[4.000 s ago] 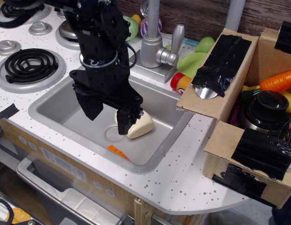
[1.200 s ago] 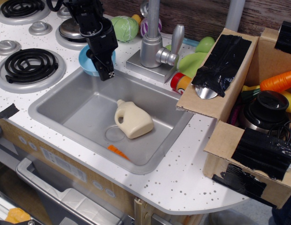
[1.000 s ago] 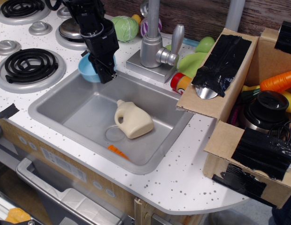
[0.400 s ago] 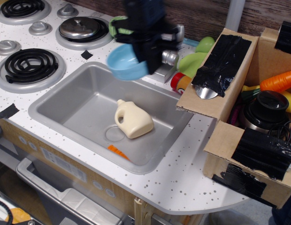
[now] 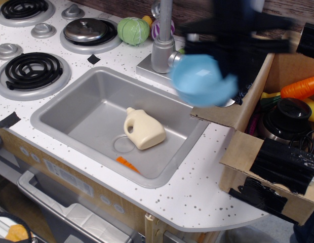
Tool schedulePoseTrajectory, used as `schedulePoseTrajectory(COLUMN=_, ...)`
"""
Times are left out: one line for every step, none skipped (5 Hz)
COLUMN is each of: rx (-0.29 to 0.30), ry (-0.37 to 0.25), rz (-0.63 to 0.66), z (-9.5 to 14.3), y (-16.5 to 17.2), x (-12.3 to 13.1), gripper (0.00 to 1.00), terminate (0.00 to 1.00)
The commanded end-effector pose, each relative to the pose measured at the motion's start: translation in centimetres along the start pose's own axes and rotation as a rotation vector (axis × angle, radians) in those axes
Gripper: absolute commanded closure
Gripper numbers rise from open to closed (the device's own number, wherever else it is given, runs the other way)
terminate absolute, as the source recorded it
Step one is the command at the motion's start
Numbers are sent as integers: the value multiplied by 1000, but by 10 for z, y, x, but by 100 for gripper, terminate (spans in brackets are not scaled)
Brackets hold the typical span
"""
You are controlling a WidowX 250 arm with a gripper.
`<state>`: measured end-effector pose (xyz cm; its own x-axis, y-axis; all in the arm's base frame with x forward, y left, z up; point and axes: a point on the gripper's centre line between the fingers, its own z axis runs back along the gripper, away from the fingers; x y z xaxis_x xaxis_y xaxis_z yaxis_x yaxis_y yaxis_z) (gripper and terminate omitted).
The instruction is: Pick up bowl and put in small4fbox
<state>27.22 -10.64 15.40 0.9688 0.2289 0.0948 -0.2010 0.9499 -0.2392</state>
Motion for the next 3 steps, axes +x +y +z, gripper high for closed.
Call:
schedulePoseTrajectory(rx=-147, ry=-140, rz=104, z=26, y=-61, x=26, gripper=100, terminate=0)
schedulePoseTrajectory(rx=-263, ry=-189, rz=120, z=25, y=-75, x=37, gripper=0, terminate=0)
schedulePoseTrajectory(rx=-263, ry=-189, rz=120, z=25, y=-75, x=37, gripper=0, terminate=100)
